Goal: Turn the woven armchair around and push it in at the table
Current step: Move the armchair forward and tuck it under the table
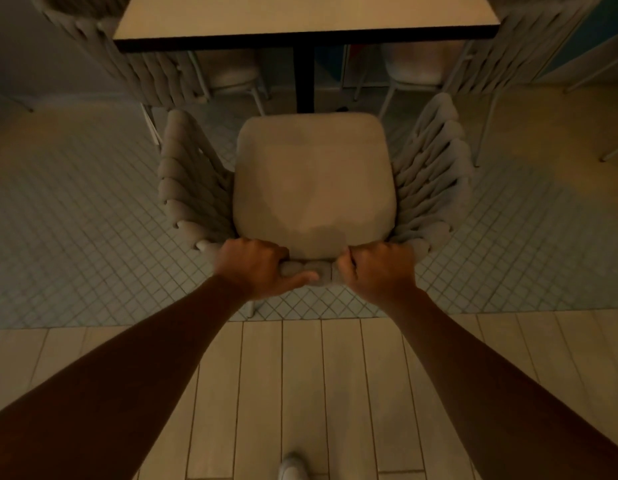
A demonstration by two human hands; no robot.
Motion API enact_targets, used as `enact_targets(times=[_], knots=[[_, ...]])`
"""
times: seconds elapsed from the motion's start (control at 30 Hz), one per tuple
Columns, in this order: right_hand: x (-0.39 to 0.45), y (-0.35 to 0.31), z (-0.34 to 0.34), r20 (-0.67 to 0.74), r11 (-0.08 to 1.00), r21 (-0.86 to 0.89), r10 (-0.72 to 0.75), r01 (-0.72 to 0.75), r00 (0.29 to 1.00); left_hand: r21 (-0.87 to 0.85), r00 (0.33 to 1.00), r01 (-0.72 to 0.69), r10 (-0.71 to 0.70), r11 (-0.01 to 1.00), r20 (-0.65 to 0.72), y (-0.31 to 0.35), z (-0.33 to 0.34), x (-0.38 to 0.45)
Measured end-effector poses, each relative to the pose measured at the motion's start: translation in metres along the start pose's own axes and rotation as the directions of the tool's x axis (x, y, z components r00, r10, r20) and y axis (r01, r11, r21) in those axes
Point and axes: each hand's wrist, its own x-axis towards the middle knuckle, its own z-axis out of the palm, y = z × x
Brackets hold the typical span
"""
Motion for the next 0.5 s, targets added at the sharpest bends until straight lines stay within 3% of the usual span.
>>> enact_targets(times=[0.13, 0.2, 0.27, 0.3, 0.33, 0.37, 0.4, 0.47, 0.5], knots=[[-0.001, -0.006, -0.007, 0.100, 0.992, 0.084, 0.085, -0.094, 0.991, -0.078, 0.989, 0.143, -0.141, 0.987, 0.033, 0.007, 0.000, -0.004], [-0.006, -0.009, -0.006, 0.107, 0.982, -0.006, 0.190, -0.190, 0.976, -0.072, 0.976, 0.196, -0.202, 0.978, -0.084, 0.014, 0.005, -0.007], [-0.009, -0.015, -0.005, 0.101, 0.927, -0.039, 0.375, -0.373, 0.921, -0.090, 0.918, 0.345, -0.356, 0.934, -0.174, 0.023, 0.008, -0.009], [-0.010, -0.019, -0.006, 0.088, 0.868, -0.004, 0.495, -0.497, 0.864, -0.128, 0.856, 0.475, -0.491, 0.870, -0.163, 0.030, 0.010, -0.011], [-0.011, -0.023, -0.006, 0.077, 0.771, 0.067, 0.629, -0.634, 0.773, -0.199, 0.757, 0.610, -0.638, 0.767, -0.138, 0.038, 0.010, -0.013], [-0.011, -0.026, -0.007, 0.090, 0.615, 0.161, 0.769, -0.772, 0.632, -0.302, 0.626, 0.720, -0.773, 0.625, -0.106, 0.048, 0.009, -0.013], [-0.009, -0.027, -0.007, 0.151, 0.394, 0.262, 0.885, -0.881, 0.440, -0.422, 0.467, 0.790, -0.883, 0.445, -0.057, 0.057, 0.008, -0.011], [-0.001, -0.029, -0.009, 0.391, -0.157, 0.390, 0.920, -0.907, 0.009, -0.633, 0.087, 0.773, -0.981, -0.045, 0.175, 0.070, 0.001, -0.002], [0.001, -0.030, -0.009, 0.525, -0.403, 0.414, 0.838, -0.816, -0.147, -0.674, -0.083, 0.669, -0.932, -0.314, 0.352, 0.073, -0.004, 0.003]])
